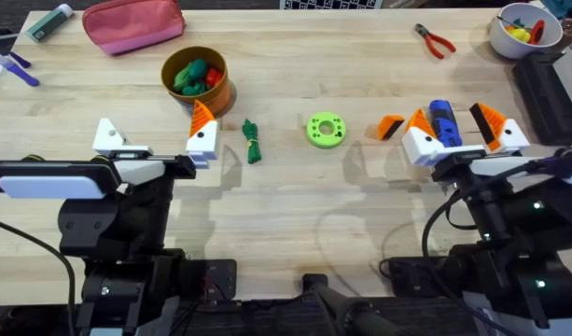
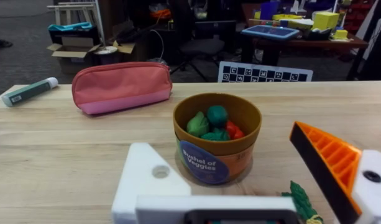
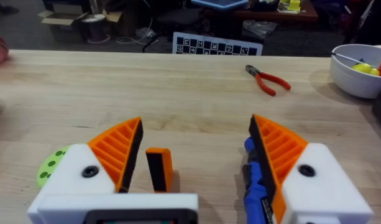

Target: Pick up the gripper from the table and insert it into the empty holder that is missing its gripper. Then pick up a screw, insert it into the mounting hole, and use the screwdriver to tighten it. Finally, clean up the table by picking up the vegetable and placing it into the bucket.

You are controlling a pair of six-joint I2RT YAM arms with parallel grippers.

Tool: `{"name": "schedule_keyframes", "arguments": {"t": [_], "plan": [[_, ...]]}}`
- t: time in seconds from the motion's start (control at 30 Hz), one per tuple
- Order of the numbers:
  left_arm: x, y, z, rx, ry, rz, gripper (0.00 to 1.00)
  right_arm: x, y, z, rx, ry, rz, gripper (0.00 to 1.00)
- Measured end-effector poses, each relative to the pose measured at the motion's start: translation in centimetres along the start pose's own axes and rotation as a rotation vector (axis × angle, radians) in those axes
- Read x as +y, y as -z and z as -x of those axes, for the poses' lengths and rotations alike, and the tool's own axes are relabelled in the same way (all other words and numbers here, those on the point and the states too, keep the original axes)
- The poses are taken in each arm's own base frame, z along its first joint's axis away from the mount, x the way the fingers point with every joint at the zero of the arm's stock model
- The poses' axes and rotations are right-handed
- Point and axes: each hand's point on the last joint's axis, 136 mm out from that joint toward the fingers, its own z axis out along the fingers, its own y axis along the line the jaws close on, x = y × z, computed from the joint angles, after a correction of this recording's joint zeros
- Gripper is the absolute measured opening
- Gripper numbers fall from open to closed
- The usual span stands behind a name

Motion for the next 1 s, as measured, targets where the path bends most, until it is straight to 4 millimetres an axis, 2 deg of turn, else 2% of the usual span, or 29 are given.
{"name": "schedule_keyframes", "arguments": {"t": [0.17, 0.33, 0.47, 0.57, 0.7, 0.83, 1.0], "plan": [[0.0, 0.0, 0.0, -0.001, 0.0, 0.0, 0.985, 0.0, 0.0, 0.0, 0.002, 0.0, 0.0, 0.992], [0.0, 0.0, 1.3, -0.054, -0.001, -0.001, 0.985, 0.1, 0.0, 0.8, -0.03, 0.0, 0.004, 0.993], [0.0, 0.2, 1.9, -0.05, 0.0, -0.001, 0.985, 0.2, 0.4, 3.7, -0.13, 0.005, 0.009, 0.994], [-0.1, 0.9, 4.0, -0.041, -0.001, -0.001, 0.986, 0.2, 1.1, 6.0, -0.157, 0.006, 0.009, 0.992], [-0.1, 1.8, 7.1, 0.056, -0.001, 0.001, 0.985, 0.3, 2.6, 10.3, -0.156, 0.006, 0.009, 0.994], [-0.1, 1.6, 8.8, 0.222, 0.0, 0.003, 0.986, 0.3, 3.4, 12.5, -0.013, 0.0, 0.009, 0.994], [-0.1, 0.2, 8.7, 0.497, 0.001, 0.006, 0.986, 0.3, 3.1, 11.8, 0.32, -0.015, 0.008, 0.994]]}}
